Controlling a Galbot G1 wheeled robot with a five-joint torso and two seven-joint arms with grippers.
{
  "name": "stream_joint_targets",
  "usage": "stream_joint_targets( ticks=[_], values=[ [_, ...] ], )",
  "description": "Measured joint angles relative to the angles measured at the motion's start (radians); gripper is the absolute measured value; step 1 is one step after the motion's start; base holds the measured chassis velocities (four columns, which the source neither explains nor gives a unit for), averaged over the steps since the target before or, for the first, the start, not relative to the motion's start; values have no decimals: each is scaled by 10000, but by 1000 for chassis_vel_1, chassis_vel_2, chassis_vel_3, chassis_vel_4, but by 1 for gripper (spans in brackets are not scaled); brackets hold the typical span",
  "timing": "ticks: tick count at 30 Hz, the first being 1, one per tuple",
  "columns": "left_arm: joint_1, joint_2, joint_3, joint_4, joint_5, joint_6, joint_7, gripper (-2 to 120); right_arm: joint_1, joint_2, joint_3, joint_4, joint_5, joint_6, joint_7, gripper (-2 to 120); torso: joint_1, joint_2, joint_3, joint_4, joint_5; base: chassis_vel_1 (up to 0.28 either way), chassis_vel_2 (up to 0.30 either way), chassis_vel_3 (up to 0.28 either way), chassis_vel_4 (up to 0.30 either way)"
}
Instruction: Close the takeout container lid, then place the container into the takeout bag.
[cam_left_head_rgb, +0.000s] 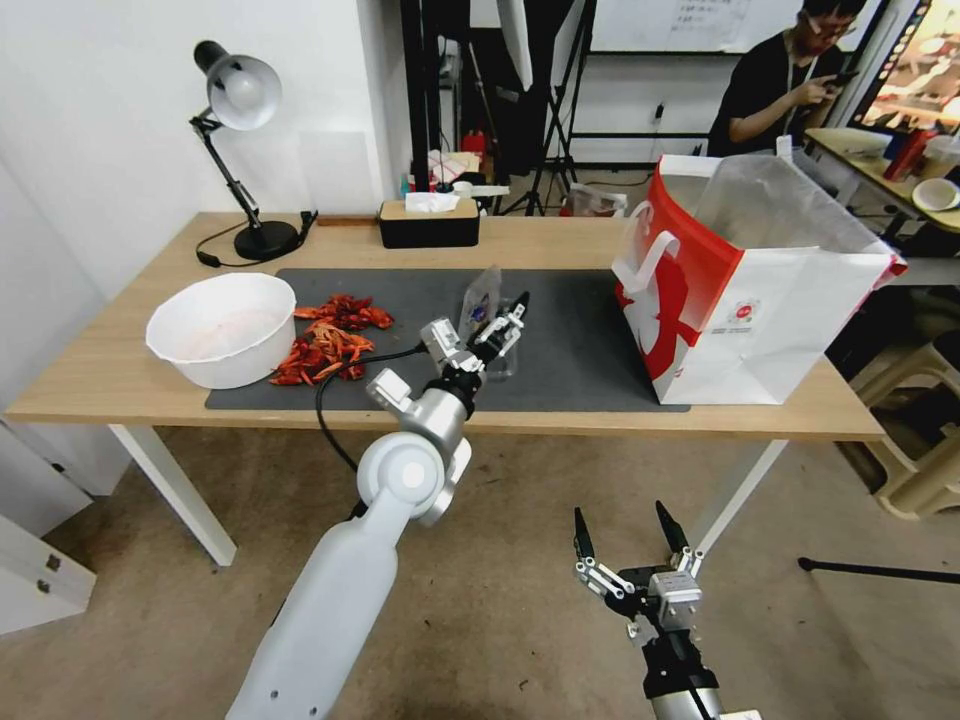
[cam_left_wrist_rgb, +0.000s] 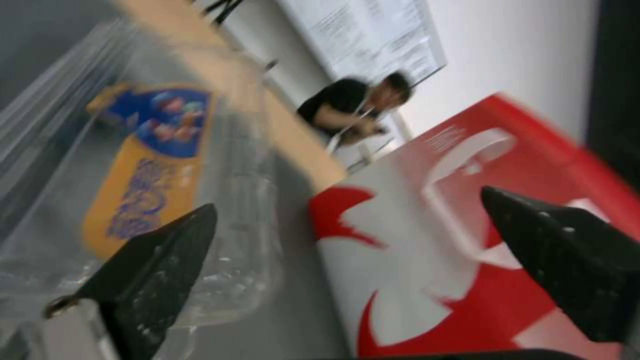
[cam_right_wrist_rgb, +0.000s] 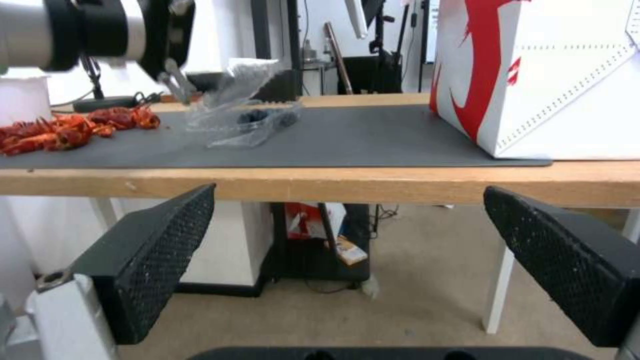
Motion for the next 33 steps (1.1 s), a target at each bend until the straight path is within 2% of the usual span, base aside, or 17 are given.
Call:
stream_joint_targets(
  ticks=[1,2,4,5,8,10,12,13,15,17,18,20,21,22,25,27,33],
  values=[
    [-99,-44,4,18,-169,172,-479,91,4,-18,-2,32,201,-14,-110,100,0,0,0,0,0,0,0,0,0],
    [-99,-44,4,18,-169,172,-479,91,4,-18,-2,32,201,-14,-110,100,0,0,0,0,0,0,0,0,0],
    [-187,-58,47,112,-163,267,-871,83,62,-83,-40,128,831,-64,-387,100,0,0,0,0,0,0,0,0,0],
    [-187,-58,47,112,-163,267,-871,83,62,-83,-40,128,831,-64,-387,100,0,0,0,0,0,0,0,0,0],
    [-219,-7,162,232,168,502,-1199,69,397,-373,35,554,2506,-626,-1033,100,0,0,0,0,1,0,0,0,0],
    [-218,-2,172,242,214,530,-1227,66,454,-428,54,622,2740,-722,-1087,100,-1,0,0,0,0,0,0,0,0],
    [-214,9,208,273,381,624,-1378,56,787,-702,178,924,3847,-1232,-1271,100,-1,0,0,0,0,0,0,0,0],
    [-214,9,208,273,381,624,-1378,56,787,-702,178,924,3847,-1232,-1271,100,-1,0,0,0,0,0,0,0,0],
    [-213,9,209,361,531,680,-1599,43,1712,-1383,413,1408,5994,-2238,-1310,100,0,0,1,-2,1,0,0,0,0],
    [-246,28,217,436,560,682,-1668,33,2662,-1910,622,1571,7610,-2944,-1188,100,0,-1,1,8,2,0,0,0,0],
    [-246,28,217,436,560,682,-1668,33,2662,-1910,622,1571,7610,-2944,-1188,100,0,-1,1,8,2,0,0,0,0],
    [-366,46,338,521,502,683,-1680,24,3555,-2358,832,1569,9104,-3560,-901,100,2,-1,1,-6,-3,0,0,0,0],
    [-381,62,345,524,477,683,-1679,21,3978,-2559,837,1486,9643,-3804,-712,100,2,-1,1,-4,-1,0,0,0,0],
    [-381,62,345,524,477,683,-1679,21,3978,-2559,837,1486,9643,-3804,-712,100,2,-1,1,-4,-1,0,0,0,0],
    [-395,90,304,522,430,680,-1733,6,5421,-3129,578,824,11200,-4491,-17,100,3,-1,2,1,0,0,0,0,0],
    [-395,88,291,522,429,678,-1752,1,5889,-3259,449,577,11616,-4667,213,100,3,-1,2,1,1,0,0,0,0],
    [-321,48,102,549,425,660,-1801,0,8258,-3547,-298,-793,13355,-5609,1332,100,3,-2,1,1,-2,0,0,0,0]
  ],
)
